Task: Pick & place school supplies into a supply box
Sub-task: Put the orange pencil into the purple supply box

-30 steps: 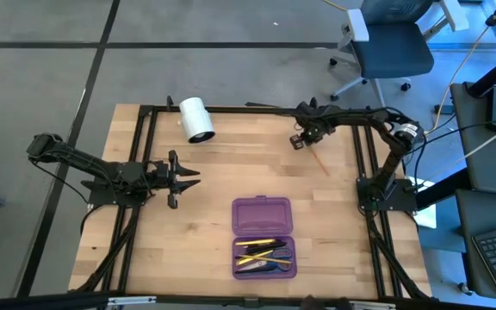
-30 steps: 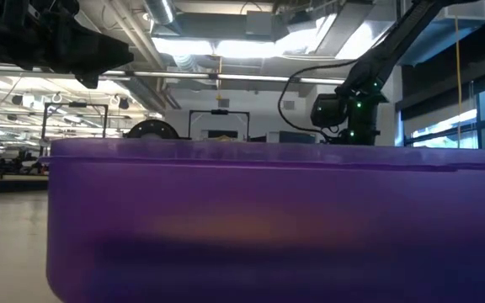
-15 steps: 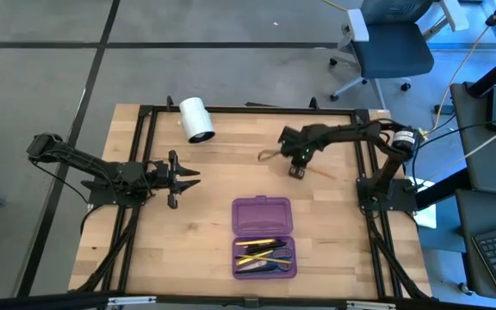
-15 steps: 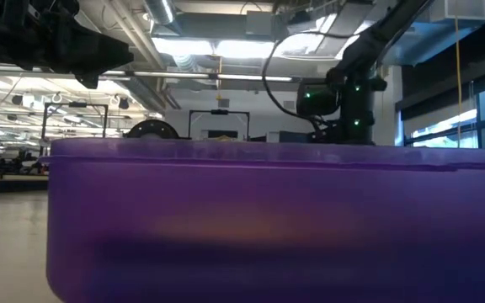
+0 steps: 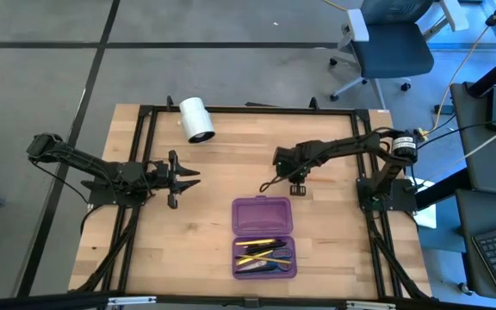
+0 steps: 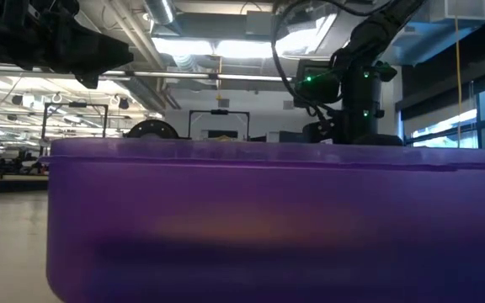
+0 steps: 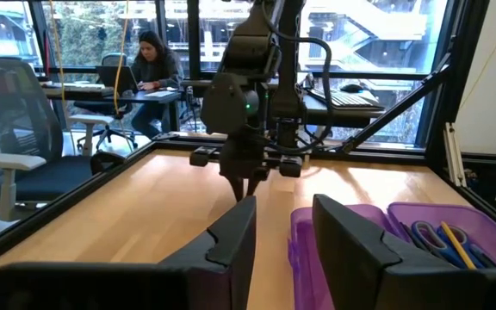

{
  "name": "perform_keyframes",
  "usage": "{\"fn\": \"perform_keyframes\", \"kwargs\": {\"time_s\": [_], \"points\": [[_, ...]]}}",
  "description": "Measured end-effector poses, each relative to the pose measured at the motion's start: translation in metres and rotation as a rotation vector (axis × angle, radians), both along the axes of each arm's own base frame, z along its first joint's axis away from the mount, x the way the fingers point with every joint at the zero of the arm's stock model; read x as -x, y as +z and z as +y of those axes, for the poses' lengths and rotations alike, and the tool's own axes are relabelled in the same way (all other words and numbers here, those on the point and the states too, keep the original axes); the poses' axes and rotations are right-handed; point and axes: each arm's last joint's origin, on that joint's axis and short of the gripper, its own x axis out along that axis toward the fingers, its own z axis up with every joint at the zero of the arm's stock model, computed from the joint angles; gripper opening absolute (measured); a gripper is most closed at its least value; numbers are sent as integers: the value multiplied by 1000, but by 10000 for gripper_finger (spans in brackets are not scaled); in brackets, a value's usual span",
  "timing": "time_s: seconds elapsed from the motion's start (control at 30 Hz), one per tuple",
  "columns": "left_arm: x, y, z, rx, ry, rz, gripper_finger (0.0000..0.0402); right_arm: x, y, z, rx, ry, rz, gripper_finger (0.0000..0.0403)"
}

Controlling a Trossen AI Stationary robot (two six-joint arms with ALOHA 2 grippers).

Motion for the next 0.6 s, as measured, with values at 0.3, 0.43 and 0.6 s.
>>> {"fn": "perform_keyframes", "kwargs": {"time_s": [0.3, 0.43, 0.6], "points": [[0, 0, 0, 0, 0, 0, 110, -3, 0, 0, -19, -57, -32, 35], [0, 0, 0, -1, 0, 1, 111, -4, 0, 0, -22, -90, -38, 72], [0, 0, 0, 0, 0, 0, 112, -4, 0, 0, -20, -90, -42, 101]]}}
